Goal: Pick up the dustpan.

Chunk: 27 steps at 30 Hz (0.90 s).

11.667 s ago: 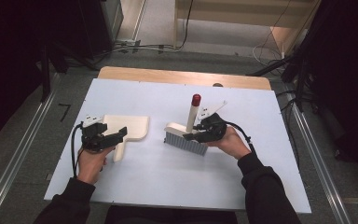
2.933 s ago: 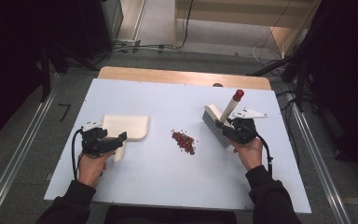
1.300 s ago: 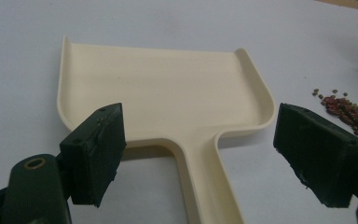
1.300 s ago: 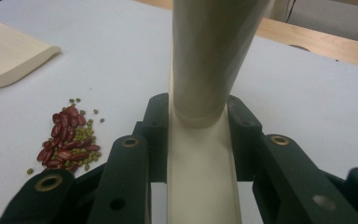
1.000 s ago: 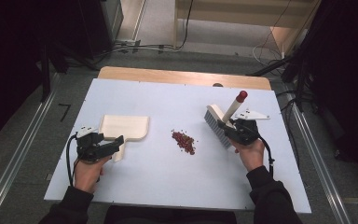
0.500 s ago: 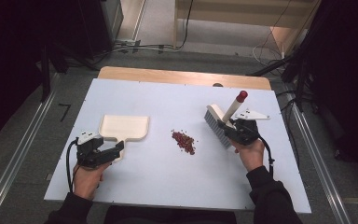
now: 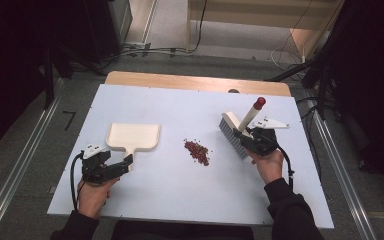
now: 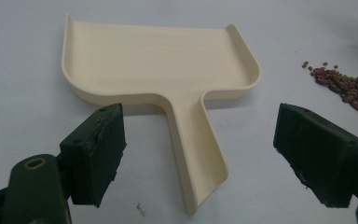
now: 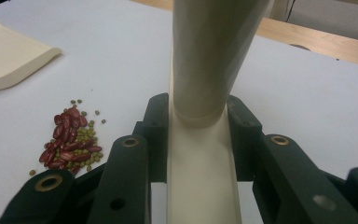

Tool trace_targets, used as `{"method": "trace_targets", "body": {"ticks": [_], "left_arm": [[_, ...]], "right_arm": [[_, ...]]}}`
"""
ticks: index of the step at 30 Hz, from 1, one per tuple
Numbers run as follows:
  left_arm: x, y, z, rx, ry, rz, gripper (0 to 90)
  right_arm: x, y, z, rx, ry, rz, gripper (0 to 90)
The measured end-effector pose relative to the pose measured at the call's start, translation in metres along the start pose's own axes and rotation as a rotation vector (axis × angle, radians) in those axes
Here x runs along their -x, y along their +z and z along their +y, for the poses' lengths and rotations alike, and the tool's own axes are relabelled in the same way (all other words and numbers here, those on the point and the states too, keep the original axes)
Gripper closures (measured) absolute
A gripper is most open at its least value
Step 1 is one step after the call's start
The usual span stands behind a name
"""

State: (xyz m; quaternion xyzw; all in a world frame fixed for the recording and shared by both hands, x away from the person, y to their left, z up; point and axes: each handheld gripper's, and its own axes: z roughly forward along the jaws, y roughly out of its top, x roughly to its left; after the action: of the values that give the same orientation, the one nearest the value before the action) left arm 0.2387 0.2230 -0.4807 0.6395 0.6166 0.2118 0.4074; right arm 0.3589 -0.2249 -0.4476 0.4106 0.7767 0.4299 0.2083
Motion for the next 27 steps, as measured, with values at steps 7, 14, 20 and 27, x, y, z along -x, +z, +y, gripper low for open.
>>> {"method": "trace_targets", "body": {"ticks": [7,14,20,27], "left_arm": [[0.004,-0.001,-0.003,-0.008,0.02,0.022,17.6],[0.011,0.003,-0.006,-0.012,0.076,0.101,17.5],[0.012,0.013,-0.006,-0.046,0.089,0.143,17.6],[0.015,0.024,-0.004,-0.066,0.085,0.158,19.3]], "right_arm": [[0.0,0.0,0.0,0.001,-0.002,-0.001,63.8],[-0.001,0.0,0.0,0.003,-0.003,0.0,63.8],[-0.002,0.0,0.0,0.001,-0.005,0.0,63.8],[-0.002,0.001,0.0,-0.001,-0.008,0.0,63.8]]}}
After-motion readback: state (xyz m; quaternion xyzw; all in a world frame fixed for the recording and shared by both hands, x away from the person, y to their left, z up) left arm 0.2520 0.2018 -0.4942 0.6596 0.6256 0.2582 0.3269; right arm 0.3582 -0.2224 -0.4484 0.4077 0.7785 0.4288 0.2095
